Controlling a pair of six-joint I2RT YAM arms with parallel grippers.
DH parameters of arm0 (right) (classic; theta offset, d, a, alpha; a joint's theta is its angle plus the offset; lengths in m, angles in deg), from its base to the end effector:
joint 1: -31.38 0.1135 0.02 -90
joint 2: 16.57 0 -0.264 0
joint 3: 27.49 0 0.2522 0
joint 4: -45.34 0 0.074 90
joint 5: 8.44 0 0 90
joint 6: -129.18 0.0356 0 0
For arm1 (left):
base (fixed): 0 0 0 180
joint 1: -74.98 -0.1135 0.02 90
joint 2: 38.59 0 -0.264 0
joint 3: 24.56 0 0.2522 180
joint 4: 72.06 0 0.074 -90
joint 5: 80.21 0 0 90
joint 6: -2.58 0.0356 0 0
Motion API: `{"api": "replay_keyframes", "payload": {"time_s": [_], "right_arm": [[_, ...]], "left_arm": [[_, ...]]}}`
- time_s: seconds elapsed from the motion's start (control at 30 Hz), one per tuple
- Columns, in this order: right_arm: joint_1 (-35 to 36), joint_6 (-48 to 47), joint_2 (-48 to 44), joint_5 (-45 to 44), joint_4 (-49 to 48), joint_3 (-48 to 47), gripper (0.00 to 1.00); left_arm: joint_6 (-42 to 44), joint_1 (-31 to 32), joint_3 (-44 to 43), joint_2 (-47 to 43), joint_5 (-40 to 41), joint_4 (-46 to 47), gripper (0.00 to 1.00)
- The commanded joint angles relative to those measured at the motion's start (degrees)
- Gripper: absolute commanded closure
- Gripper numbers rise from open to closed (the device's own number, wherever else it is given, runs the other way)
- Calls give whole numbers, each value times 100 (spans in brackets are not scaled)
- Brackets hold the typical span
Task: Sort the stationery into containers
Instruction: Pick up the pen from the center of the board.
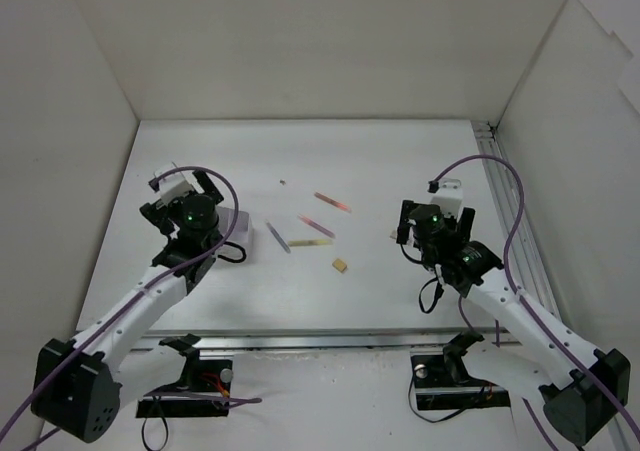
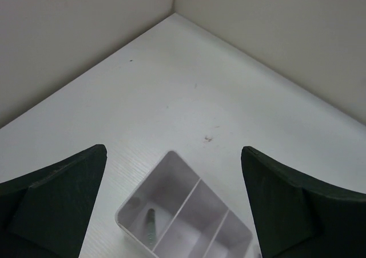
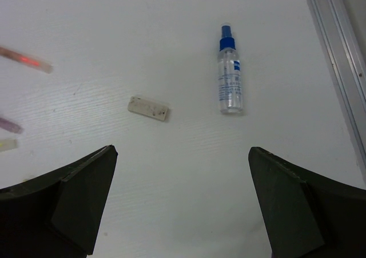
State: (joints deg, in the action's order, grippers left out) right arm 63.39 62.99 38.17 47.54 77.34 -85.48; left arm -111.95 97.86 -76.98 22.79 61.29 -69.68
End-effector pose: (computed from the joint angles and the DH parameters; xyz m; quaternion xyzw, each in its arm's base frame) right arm 0.1887 0.0945 0.2936 0.0898 0.8314 0.0056 0.5483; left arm 0.2303 -0.0669 0.2949 -0.2987 0.6682 0.0560 0.6791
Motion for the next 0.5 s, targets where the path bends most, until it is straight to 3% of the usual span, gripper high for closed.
{"api": "replay_keyframes", "payload": {"time_s": [0.0, 0.13, 0.2, 0.33, 0.47], "right_arm": [[86, -411, -130, 631, -513, -139, 2], [147, -1255, 167, 2020, -1390, 2, 2], [174, -1545, 666, 2671, -1638, -94, 2], [227, -2318, 2038, 3261, -1727, -1058, 2], [245, -2847, 3374, 3577, -1727, -1921, 2]], "left_arm": [[-288, 59, -650, -592, -691, -926, 0], [-509, 112, -1363, -821, -2499, -2341, 0], [-561, 112, -1635, -821, -3030, -2992, 0], [-482, 173, -1453, -1005, -4418, -3152, 0], [-465, 174, -1145, -1566, -4807, -3223, 0]]}}
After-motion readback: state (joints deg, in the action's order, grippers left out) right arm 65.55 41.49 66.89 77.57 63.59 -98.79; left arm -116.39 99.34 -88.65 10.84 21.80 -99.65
